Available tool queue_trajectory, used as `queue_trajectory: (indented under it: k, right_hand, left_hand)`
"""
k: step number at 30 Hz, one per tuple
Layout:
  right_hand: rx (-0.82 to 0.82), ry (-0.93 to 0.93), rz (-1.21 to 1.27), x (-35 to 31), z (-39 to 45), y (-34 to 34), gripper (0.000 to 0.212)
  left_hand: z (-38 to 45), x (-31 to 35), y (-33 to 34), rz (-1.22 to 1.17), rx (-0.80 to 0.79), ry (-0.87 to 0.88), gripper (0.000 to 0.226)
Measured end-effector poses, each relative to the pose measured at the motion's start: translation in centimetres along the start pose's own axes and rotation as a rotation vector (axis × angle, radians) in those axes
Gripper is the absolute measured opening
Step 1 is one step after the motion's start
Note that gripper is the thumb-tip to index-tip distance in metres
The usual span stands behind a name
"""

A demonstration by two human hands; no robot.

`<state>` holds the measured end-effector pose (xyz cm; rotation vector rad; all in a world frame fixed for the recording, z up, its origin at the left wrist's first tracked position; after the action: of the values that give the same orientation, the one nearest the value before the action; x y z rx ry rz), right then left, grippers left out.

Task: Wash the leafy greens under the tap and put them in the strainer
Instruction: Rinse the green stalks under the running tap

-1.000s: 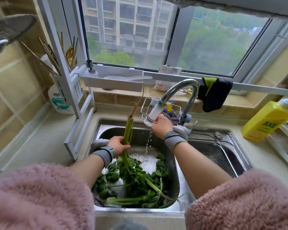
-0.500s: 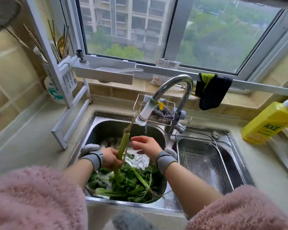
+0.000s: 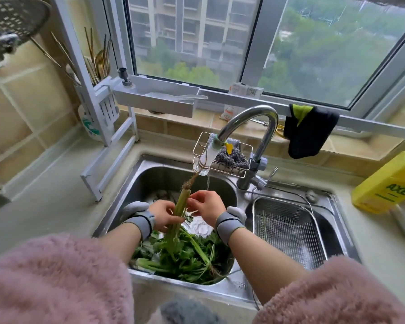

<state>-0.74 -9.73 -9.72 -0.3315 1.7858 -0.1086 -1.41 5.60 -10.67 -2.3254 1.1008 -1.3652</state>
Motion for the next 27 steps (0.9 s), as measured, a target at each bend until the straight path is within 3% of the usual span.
queue_trajectory:
  k: [10,17,27]
  right_hand:
    - [0.01,-0.069,-0.327,-0.3,0.7,-0.4,0.019]
    - [-0.046,-0.066,-0.256,-0.7,0.6,0.1,0.016]
    - [0.076,-0.084,-0.361,0.1,1.5,-1.9,0.015]
  left_hand:
    - [0.5,0.6,-1.4,0.085,-0.05,-0.051,0.008]
    - [0.5,1.4,-1.7,0.139,-0.047,0.002,0.02]
    - [0.7,0.3,-3.1,0.101,-0.062,-0.151,0.027]
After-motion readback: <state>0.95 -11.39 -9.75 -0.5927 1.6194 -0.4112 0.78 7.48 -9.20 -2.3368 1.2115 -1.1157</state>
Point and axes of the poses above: each hand's wrist, its own z-axis towards the middle knuckle, its own y-axis out of the palm, x = y × z, the point moved 1 cm from there along z, towards the middle knuckle, and after that the axes turned 10 degrees about z, right-handed, at the moved point
